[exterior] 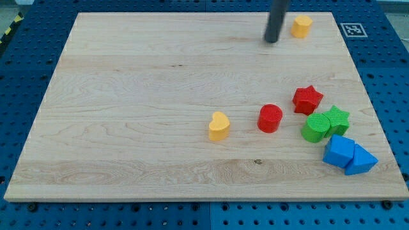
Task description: Push the heart towards the top center of the board
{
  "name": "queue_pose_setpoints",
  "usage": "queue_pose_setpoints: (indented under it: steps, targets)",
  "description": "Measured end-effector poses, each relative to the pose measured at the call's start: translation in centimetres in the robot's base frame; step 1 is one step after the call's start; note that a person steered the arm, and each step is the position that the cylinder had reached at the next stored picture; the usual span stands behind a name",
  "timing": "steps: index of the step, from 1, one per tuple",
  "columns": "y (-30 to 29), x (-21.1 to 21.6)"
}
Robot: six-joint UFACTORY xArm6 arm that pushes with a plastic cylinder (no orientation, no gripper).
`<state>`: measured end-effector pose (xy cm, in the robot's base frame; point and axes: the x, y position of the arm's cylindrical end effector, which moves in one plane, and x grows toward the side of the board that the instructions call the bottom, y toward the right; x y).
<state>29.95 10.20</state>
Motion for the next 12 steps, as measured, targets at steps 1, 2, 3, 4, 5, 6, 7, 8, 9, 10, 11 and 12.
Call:
queue_pose_setpoints:
  steps: [1,2,3,4,5,6,7,8,9,10,11,12]
  targets:
    - [-9.1,4.6]
    - [-15.7,10.8]
    - [-16.7,19.2]
    - [-16.7,25.8]
    - [-15.1,27.3]
    - [-12.6,27.3]
    - [-10.0,26.6]
    - [-8.9,25.0]
    - [-8.9,22.8]
    - [-7.8,21.3]
    - [-6.1,19.2]
    - [-5.0,16.0]
